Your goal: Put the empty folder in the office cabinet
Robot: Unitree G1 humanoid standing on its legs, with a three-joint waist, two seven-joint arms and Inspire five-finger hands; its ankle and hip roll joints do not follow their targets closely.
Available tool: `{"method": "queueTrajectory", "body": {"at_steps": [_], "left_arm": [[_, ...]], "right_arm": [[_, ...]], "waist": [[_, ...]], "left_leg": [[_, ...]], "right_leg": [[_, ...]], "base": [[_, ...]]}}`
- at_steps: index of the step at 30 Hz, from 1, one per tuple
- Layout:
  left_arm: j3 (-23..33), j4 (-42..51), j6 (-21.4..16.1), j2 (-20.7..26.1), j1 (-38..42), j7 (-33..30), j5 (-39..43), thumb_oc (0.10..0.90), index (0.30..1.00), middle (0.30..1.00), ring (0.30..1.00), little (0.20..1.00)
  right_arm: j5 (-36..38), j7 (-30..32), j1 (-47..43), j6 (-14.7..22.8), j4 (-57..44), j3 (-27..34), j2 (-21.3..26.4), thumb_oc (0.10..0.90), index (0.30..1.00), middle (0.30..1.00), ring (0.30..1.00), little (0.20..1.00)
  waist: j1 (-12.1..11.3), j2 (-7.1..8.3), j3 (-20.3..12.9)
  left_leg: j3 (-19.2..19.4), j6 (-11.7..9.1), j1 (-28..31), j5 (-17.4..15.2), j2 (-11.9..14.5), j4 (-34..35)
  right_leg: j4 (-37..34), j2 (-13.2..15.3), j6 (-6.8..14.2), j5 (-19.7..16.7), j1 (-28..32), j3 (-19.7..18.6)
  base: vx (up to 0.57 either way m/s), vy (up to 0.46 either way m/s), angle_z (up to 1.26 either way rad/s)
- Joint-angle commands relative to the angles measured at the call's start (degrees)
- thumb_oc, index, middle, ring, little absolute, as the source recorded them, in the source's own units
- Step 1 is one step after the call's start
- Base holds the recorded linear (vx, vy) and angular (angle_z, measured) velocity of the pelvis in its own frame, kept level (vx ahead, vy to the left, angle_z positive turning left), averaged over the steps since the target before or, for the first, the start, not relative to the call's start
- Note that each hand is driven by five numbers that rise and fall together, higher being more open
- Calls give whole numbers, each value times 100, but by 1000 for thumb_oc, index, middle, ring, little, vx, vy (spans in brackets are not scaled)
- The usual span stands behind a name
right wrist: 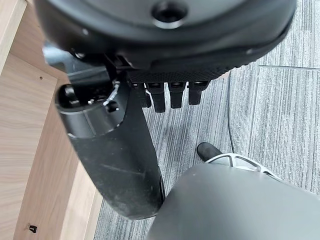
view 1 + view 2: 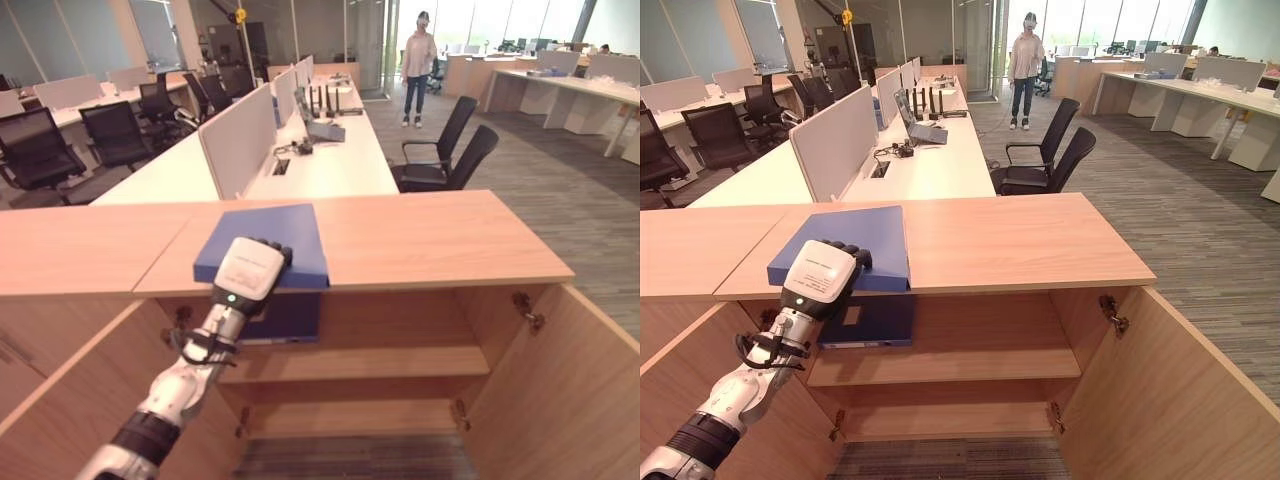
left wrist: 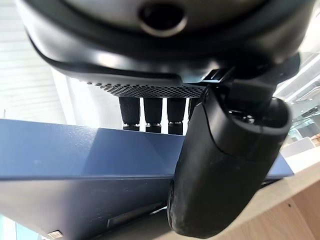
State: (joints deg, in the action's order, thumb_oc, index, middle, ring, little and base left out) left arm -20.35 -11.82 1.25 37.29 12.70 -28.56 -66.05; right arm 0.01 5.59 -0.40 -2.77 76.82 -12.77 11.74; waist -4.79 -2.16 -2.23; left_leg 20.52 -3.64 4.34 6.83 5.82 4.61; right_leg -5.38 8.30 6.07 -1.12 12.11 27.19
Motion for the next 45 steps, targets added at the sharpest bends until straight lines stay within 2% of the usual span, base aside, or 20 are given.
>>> {"method": "queueTrajectory", "body": {"at_steps": [1, 4, 8, 9, 10, 15, 18, 21, 23, 24, 26, 29, 30, 34, 38, 42, 44, 45], "left_arm": [[114, -615, 155, 222, -7, 270, 63, 400, 300, 300, 300, 300], [409, -150, 50, 156, -120, 255, 378, 400, 300, 300, 300, 300], [959, 1407, -590, -135, -526, 469, 1574, 400, 300, 300, 300, 300], [1153, 2183, -968, -366, -836, 874, 2686, 400, 300, 300, 300, 300], [1240, 2317, -952, -347, -925, 988, 2772, 400, 300, 300, 300, 300], [1238, 3235, -1379, -753, -1569, 2585, 6387, 400, 300, 300, 300, 300], [1390, 3265, -1359, -808, -1791, 3294, 8705, 400, 300, 300, 300, 300], [1648, 3422, -1246, -773, -2067, 3763, 10324, 400, 300, 300, 300, 300], [1728, 3448, -1141, -774, -2260, 3857, 10827, 400, 300, 300, 300, 300], [1858, 3453, -1101, -801, -2498, 3857, 11015, 400, 300, 300, 300, 300], [1947, 3450, -1083, -812, -2634, 3843, 11067, 400, 300, 300, 300, 300], [2249, 3379, -1034, -949, -3139, 3883, 11217, 400, 300, 300, 300, 300], [2347, 3301, -1026, -1049, -3319, 3928, 11284, 400, 300, 300, 300, 300], [2593, 3222, -1021, -1170, -3576, 4028, 11259, 400, 300, 300, 300, 300], [2657, 3078, -992, -1265, -3589, 4121, 11324, 400, 300, 300, 300, 300], [2601, 2797, -776, -1362, -3497, 4462, 11763, 400, 300, 300, 300, 300], [2551, 2716, -737, -1328, -3465, 4530, 11810, 400, 300, 300, 300, 300], [2496, 2572, -667, -1158, -3495, 4628, 11735, 400, 300, 300, 300, 300]], "right_arm": [[-168, 129, -360, 93, 278, -166, -97, 800, 900, 900, 900, 900], [-134, 126, -364, 108, 260, -137, -115, 800, 900, 900, 900, 900], [25, 133, -402, 93, 287, -77, -198, 800, 900, 900, 900, 900], [147, 94, -392, 70, 327, -23, -204, 800, 900, 900, 900, 900], [151, 89, -386, 71, 329, -43, -193, 800, 900, 900, 900, 900], [167, -211, -253, -33, 413, 5, -19, 800, 900, 900, 900, 900], [67, -461, -249, -27, 334, -1, 73, 800, 900, 900, 900, 900], [123, -655, -308, 50, 152, 3, 43, 800, 900, 900, 900, 900], [265, -713, -328, 136, -137, -10, 22, 800, 900, 900, 900, 900], [571, -733, -329, 263, -689, -6, 24, 800, 900, 900, 900, 900], [743, -750, -264, 324, -1097, 2, 58, 800, 900, 900, 900, 900], [1218, -842, 195, 495, -3142, 98, 326, 800, 900, 900, 900, 900], [1568, -918, 480, 644, -4179, 311, 482, 800, 900, 900, 900, 900], [1940, -958, 821, 856, -5554, 812, 719, 800, 900, 900, 900, 900], [1953, -910, 916, 942, -6169, 1129, 833, 800, 900, 900, 900, 900], [1915, -794, 794, 1020, -6576, 1496, 858, 800, 900, 900, 900, 900], [1919, -763, 764, 1030, -6606, 1556, 870, 800, 900, 900, 900, 900], [1838, -697, 676, 1029, -6603, 1646, 923, 800, 900, 900, 900, 900]], "waist": [[-6, 319, 178], [-40, 337, 190], [-115, 380, 216], [-144, 386, 236], [-126, 376, 226], [-116, 329, 278], [-109, 271, 292], [-166, 269, 324], [-193, 277, 351], [-221, 294, 396], [-218, 297, 413], [-194, 301, 479], [-156, 306, 497], [-113, 305, 480], [-81, 313, 462], [-42, 311, 443], [-41, 306, 442], [-36, 295, 439]], "left_leg": [[-143, -151, -150, -268, -187, 39], [-162, -144, -153, -271, -194, 39], [-211, -129, -177, -249, -207, 39], [-228, -122, -197, -229, -213, 39], [-229, -121, -198, -228, -211, 39], [-221, -101, -216, -220, -223, 39], [-179, -104, -183, -233, -218, 39], [-165, -118, -160, -232, -214, 39], [-164, -122, -155, -226, -212, 39], [-159, -127, -162, -211, -202, 39], [-157, -128, -162, -206, -200, 39], [-145, -120, -170, -199, -192, 39], [-130, -109, -183, -196, -192, 39], [-121, -73, -190, -221, -210, 39], [-123, -54, -196, -238, -218, 39], [-124, -25, -200, -271, -235, 39], [-122, -20, -203, -273, -236, 39], [-121, -12, -195, -282, -237, 39]], "right_leg": [[38, -1, 45, 229, 104, 311], [38, 3, 45, 219, 106, 322], [38, 1, 39, 197, 104, 370], [38, -4, 35, 183, 101, 401], [38, -6, 35, 181, 100, 402], [38, 1, 35, 141, 70, 448], [38, 13, 42, 111, 77, 463], [38, 8, 33, 104, 108, 479], [38, 5, 28, 99, 112, 464], [38, -5, 19, 93, 109, 454], [38, -5, 14, 94, 107, 448], [38, -9, 0, 98, 81, 436], [38, -11, -1, 99, 66, 438], [38, 4, 11, 106, 42, 451], [38, 23, 22, 101, 25, 449], [38, 44, 38, 74, -6, 429], [38, 46, 39, 68, -13, 420], [38, 49, 43, 57, -13, 408]], "base": [[0, 0, 0], [0, 0, 0], [2, 2, 1], [5, 10, 10], [-5, 12, 12], [-13, 23, 12], [-4, 37, 1], [-1, 12, -4], [-8, 0, -8], [-18, -8, -4], [0, 0, 0], [0, 0, 0], [-10, 18, -4], [1, 8, 2], [0, 2, 1], [0, 0, 0], [0, 0, 0], [0, 0, 0]]}}
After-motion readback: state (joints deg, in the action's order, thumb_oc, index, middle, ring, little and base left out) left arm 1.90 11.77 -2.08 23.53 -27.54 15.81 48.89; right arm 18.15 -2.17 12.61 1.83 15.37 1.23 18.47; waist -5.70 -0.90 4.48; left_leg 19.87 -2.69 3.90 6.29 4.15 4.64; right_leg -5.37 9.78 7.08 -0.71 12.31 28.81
